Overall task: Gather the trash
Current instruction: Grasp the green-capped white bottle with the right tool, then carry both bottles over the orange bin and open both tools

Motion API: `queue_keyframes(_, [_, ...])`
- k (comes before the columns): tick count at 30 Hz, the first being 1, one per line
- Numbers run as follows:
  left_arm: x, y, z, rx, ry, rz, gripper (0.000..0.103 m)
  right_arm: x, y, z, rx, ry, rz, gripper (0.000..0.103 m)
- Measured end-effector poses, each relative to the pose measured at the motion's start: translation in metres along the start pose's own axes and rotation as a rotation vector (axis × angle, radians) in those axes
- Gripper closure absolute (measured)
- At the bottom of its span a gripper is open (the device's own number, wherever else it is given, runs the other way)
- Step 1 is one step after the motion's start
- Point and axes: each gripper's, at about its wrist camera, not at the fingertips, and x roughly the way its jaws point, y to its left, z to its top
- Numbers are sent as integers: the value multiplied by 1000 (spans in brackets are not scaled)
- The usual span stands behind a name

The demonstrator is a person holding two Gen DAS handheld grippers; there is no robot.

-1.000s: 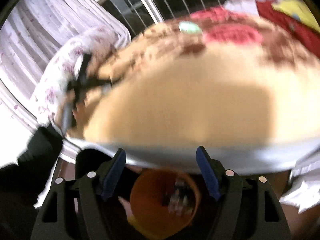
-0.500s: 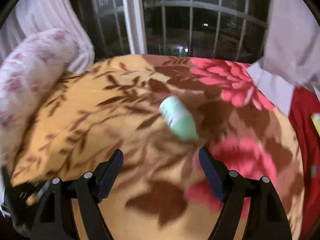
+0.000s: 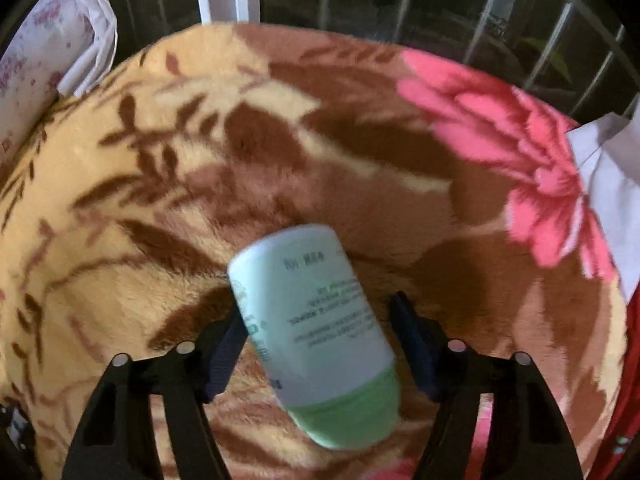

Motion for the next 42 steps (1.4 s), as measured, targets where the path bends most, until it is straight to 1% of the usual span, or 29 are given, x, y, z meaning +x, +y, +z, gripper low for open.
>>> queue_keyframes(1, [0, 0, 0, -2, -1, -3, 80, 0, -1, -1, 25, -16, 5, 43])
queue_keyframes(2, [1, 1, 1, -6, -2, -6, 80, -1, -1, -2, 44, -24, 5, 45])
queue_keyframes(5, [1, 2, 1, -11, -10, -10, 80, -7, 8, -6, 73, -44, -62, 50])
queue_keyframes(7, [1, 2, 1, -12, -12, -10, 80, -11, 14, -11, 109, -42, -77, 50])
queue_keyframes(10, [1, 3, 1, -18, -13, -15, 80, -23, 21, -27, 172, -40, -69, 51])
queue_keyframes(14, [0, 2, 0, -16, -16, -9, 80, -43, 35, -58, 218, -63, -60, 51])
queue_keyframes(15, [-1, 2, 0, -16, -21, -6, 80, -53, 40, -71, 232, -78, -49, 51])
queue_keyframes(17, [-6, 3, -2, -20, -45, -6, 80, -76, 54, -100, 256, -107, -1, 51])
queue_keyframes(19, [-14, 4, -5, -27, -68, -2, 80, -99, 68, -127, 258, -138, 26, 51])
queue_keyframes(22, [-30, -2, -7, -22, -96, 30, 80, -139, 93, -171, 244, -185, 81, 51])
queue_keyframes(24, [-45, -6, -9, -35, -114, 12, 80, -165, 105, -199, 243, -218, 107, 51])
queue_keyframes(27, [-77, -19, -16, -49, -153, -4, 80, -200, 117, -241, 241, -284, 85, 51])
queue_keyframes(29, [-97, -29, -23, -39, -179, 8, 80, -221, 123, -268, 230, -325, 57, 51])
queue_keyframes(31, [-116, -37, -31, -36, -196, 4, 80, -232, 124, -289, 238, -345, 68, 51])
queue_keyframes(36, [-160, -56, -66, -14, -234, 18, 80, -254, 128, -342, 274, -376, 113, 51])
queue_keyframes(40, [-177, -69, -101, 2, -224, -6, 80, -268, 133, -384, 289, -395, 137, 51])
queue_keyframes(42, [-182, -75, -125, 8, -209, -15, 80, -274, 135, -404, 294, -398, 146, 51])
